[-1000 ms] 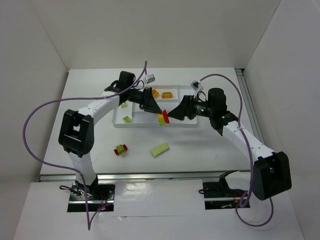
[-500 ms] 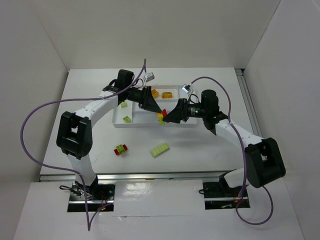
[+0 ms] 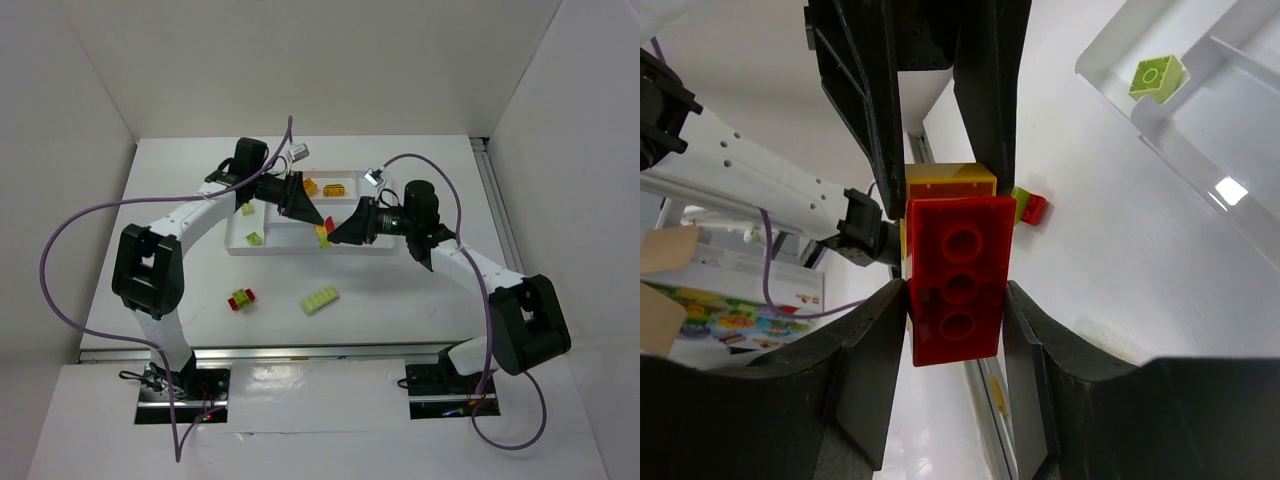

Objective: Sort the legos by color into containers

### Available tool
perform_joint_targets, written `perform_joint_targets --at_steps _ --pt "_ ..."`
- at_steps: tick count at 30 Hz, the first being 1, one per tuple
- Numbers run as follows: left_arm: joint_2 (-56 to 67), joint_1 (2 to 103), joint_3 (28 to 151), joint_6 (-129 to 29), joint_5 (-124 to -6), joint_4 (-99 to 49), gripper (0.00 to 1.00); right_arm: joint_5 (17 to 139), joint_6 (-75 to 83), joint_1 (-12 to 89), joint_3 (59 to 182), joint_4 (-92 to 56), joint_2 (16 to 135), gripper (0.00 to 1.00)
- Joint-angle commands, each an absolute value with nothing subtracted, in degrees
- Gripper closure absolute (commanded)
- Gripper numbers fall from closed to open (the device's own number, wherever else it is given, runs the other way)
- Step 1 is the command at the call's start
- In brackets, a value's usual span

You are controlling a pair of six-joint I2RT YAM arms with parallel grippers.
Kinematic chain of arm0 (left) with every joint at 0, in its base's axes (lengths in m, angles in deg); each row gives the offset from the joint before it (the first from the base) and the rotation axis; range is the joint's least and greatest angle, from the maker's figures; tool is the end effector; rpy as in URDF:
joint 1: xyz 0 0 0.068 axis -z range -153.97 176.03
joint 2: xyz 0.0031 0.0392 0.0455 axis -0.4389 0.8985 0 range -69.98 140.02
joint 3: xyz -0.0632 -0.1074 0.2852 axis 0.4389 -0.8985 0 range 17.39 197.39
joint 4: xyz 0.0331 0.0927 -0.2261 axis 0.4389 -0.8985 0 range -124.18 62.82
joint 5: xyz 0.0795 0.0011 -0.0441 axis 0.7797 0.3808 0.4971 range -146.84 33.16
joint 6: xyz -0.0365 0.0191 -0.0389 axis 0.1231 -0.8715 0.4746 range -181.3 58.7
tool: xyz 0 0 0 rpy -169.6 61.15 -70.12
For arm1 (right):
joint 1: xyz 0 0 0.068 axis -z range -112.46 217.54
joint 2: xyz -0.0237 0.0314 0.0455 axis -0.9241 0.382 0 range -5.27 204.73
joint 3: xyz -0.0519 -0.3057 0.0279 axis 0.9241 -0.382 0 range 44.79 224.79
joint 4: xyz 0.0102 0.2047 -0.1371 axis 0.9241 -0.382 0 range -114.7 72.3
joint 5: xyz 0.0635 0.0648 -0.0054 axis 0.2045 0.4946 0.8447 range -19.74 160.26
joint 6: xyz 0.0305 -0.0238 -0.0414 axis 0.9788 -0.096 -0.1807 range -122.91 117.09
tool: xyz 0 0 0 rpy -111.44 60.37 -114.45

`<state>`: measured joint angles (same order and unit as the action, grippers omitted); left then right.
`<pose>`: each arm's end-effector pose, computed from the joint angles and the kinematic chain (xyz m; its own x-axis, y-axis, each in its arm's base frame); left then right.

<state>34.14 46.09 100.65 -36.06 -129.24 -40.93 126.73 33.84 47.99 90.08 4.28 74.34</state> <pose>0.3630 -0.1727 0.3334 -0.8411 0.1699 -0.5136 0.5329 0.0967 -0.8406 0.2546 0.1254 0.3121 -0.7311 0.0912 -0.6761 -0.6424 0.2416 0.7273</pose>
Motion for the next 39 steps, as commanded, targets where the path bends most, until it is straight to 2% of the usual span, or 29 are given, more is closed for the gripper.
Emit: perform_joint_targets --at_steps 1,3,4,5,13,14,19,28,31,34,39 --pt "32.6 46.6 101.3 -37.1 -132.0 -39.8 1.0 127.1 33.5 48.4 89.1 7.4 72.7 0.51" --pt "32.6 46.6 101.3 -37.1 -132.5 -39.8 1.0 127.1 34.0 48.9 88.6 8.0 72.1 0.51" --pt "32.6 46.6 101.3 -37.1 -132.5 -39.8 1.0 127.1 34.0 48.9 88.6 8.6 72.1 0.61" --pt "32.6 46.6 101.3 -37.1 -132.5 -39.8 1.0 127.1 34.5 48.9 88.6 8.6 72.1 0.64" --pt "32.6 45.0 101.3 -37.1 -132.0 -40.4 1.0 127.1 35.6 50.0 87.2 9.8 71.4 0.67" --pt "32.6 44.2 101.3 -37.1 -132.0 -40.4 1.0 126.6 35.6 50.0 86.5 9.8 71.4 0.72" --pt "32.6 42.4 101.3 -37.1 -130.9 -40.4 1.0 123.0 36.1 51.9 84.2 9.3 68.7 0.79" --pt "33.2 41.2 99.6 -33.9 -127.4 -38.9 1.0 117.9 40.1 52.4 84.8 11.2 71.7 0.79" --pt "33.2 40.7 99.6 -33.3 -124.4 -39.8 1.0 114.2 37.2 52.4 86.1 6.8 71.6 0.79" --pt "33.8 40.7 102.5 -34.3 -117.5 -44.8 1.0 107.1 31.4 52.4 91.1 -3.8 71.0 0.79" --pt "40.0 40.7 111.3 -31.1 -94.2 -52.0 1.0 93.8 27.2 52.4 93.8 -13.4 66.7 0.79"
